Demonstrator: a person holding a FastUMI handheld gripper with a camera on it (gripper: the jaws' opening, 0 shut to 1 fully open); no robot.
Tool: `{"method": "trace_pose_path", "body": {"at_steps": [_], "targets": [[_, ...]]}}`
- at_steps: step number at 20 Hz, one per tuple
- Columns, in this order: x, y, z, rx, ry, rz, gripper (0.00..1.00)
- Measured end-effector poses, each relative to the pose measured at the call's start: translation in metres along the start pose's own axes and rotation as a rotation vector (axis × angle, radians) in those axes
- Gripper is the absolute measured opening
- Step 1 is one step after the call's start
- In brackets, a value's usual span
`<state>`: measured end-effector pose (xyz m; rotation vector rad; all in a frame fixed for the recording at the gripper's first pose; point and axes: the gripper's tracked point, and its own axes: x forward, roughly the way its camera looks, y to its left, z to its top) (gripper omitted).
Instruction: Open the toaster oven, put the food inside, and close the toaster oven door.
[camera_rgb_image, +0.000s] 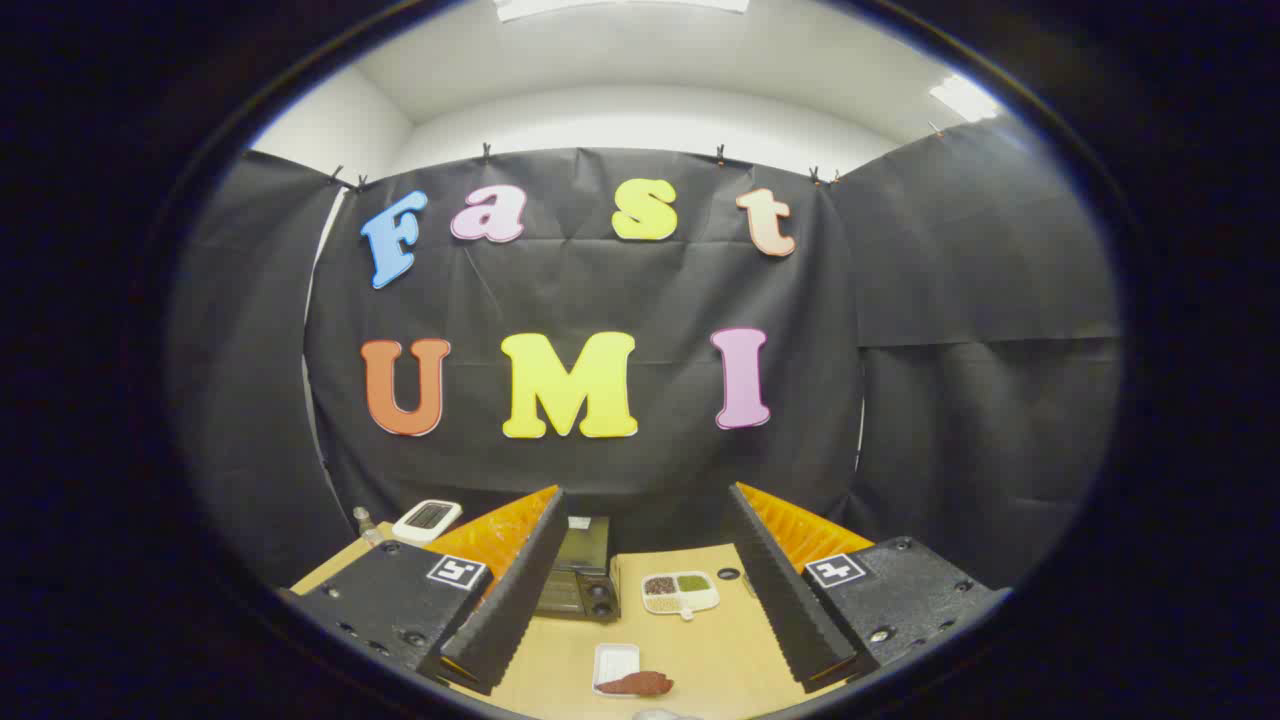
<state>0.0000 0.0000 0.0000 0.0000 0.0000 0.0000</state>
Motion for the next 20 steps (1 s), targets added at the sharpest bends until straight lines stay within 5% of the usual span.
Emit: {"method": "trace_pose_path", "body": {"at_steps": [20], "targets": [[0.043,0.040,-0.048,0.024,0.075,-0.018,1.00]]}}
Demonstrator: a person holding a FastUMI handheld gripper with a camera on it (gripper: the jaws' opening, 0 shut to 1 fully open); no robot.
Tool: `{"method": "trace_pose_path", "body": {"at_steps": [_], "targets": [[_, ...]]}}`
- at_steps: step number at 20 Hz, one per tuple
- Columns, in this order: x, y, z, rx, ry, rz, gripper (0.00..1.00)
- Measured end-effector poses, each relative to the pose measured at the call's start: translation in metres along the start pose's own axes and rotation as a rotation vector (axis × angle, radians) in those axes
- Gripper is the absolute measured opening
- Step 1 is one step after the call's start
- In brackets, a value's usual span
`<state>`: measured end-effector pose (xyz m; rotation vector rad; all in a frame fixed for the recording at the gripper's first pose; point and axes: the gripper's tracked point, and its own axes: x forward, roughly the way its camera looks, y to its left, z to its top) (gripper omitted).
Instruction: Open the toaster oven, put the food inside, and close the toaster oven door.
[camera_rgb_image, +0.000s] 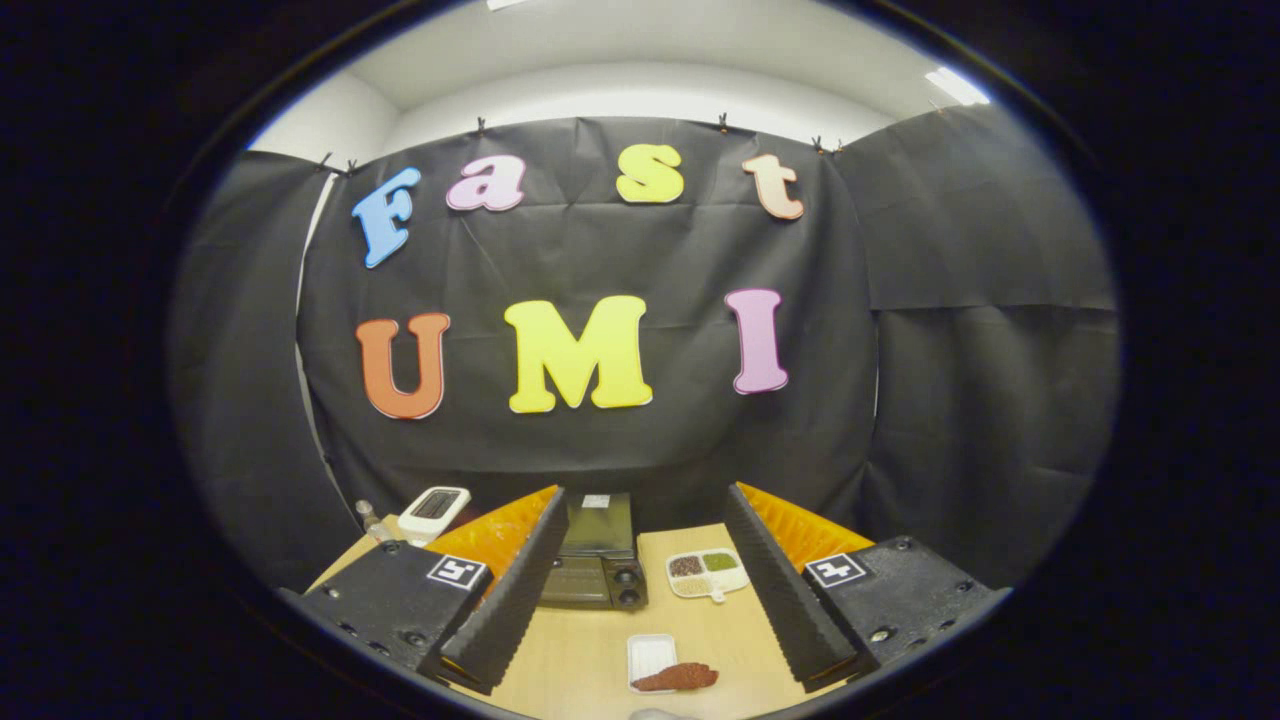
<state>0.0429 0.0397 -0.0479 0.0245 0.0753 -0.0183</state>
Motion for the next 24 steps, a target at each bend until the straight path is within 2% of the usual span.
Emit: {"method": "trace_pose_path", "body": {"at_steps": [10,20,24], "targets": [[0.087,0.098,-0.063,-0.002,0.057,0.101,1.00],[0.202,0.161,-0.160,-0.021,0.167,0.077,1.00],[0.231,0.182,-0.203,-0.050,0.233,0.067,1.00]]}}
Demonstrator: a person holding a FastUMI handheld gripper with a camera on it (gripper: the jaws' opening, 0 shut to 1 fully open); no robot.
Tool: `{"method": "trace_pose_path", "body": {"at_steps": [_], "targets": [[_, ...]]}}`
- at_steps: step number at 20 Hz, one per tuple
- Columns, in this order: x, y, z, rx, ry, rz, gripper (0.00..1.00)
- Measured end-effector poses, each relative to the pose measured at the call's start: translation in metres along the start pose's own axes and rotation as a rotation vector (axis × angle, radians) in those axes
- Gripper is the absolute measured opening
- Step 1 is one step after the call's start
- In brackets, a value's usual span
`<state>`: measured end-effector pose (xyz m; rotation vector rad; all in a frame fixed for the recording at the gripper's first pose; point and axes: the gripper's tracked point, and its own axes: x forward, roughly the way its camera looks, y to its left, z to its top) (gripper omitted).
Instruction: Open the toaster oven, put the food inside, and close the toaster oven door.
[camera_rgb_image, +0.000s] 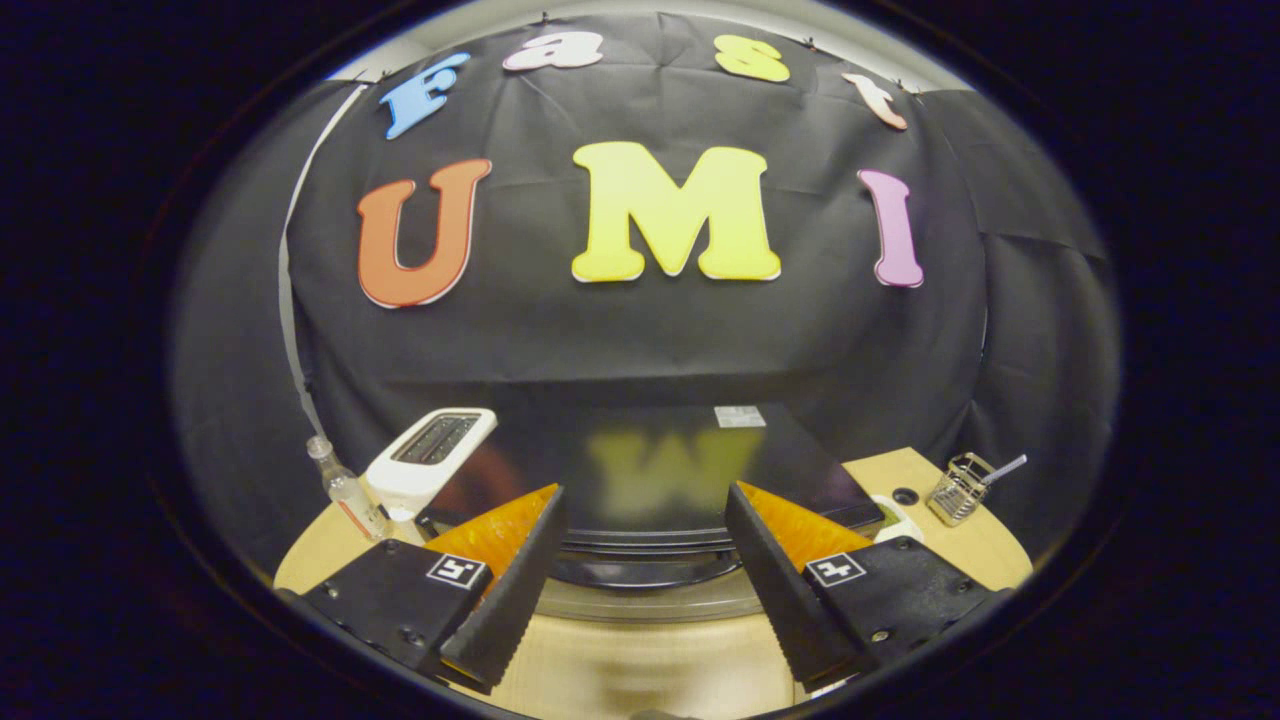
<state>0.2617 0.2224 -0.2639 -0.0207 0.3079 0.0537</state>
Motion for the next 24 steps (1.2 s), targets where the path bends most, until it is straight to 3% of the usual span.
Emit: {"method": "trace_pose_path", "body": {"at_steps": [5,12,22,24], "targets": [[0.018,0.011,-0.013,-0.025,0.013,-0.012,1.00],[0.002,0.009,-0.023,-0.021,0.022,-0.015,1.00],[-0.050,0.009,-0.064,-0.044,0.067,0.000,1.00],[-0.066,0.009,-0.080,-0.003,0.112,0.015,1.00]]}}
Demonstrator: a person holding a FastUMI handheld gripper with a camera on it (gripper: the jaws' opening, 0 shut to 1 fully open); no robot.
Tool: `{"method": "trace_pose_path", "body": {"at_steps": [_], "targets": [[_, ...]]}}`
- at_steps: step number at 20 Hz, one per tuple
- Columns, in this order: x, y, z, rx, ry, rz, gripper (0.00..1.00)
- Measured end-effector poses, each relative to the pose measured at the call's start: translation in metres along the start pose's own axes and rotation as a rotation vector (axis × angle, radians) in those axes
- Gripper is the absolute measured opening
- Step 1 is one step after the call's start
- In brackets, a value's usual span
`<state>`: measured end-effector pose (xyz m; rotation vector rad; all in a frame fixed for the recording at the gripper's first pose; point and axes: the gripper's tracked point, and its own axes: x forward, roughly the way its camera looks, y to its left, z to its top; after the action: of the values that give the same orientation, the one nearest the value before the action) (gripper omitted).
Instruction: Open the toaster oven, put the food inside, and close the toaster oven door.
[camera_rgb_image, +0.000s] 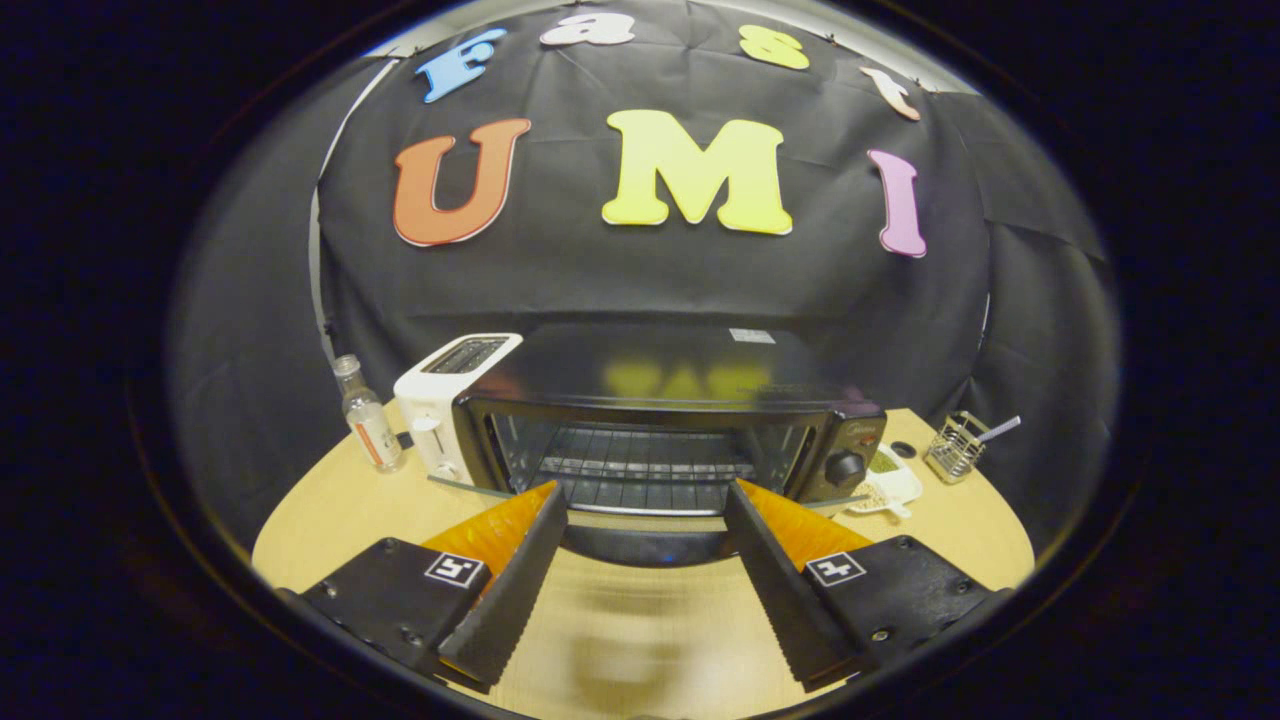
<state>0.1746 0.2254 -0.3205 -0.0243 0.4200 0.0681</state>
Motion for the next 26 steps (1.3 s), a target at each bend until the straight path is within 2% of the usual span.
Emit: {"method": "trace_pose_path", "body": {"at_steps": [1,4,16,26], "targets": [[-0.005,0.002,-0.006,0.031,0.005,0.015,1.00],[-0.013,0.000,-0.023,0.002,0.042,0.050,1.00],[-0.028,-0.003,-0.090,-0.014,0.167,0.060,1.00],[-0.020,-0.004,-0.157,0.073,0.367,0.084,1.00]]}}
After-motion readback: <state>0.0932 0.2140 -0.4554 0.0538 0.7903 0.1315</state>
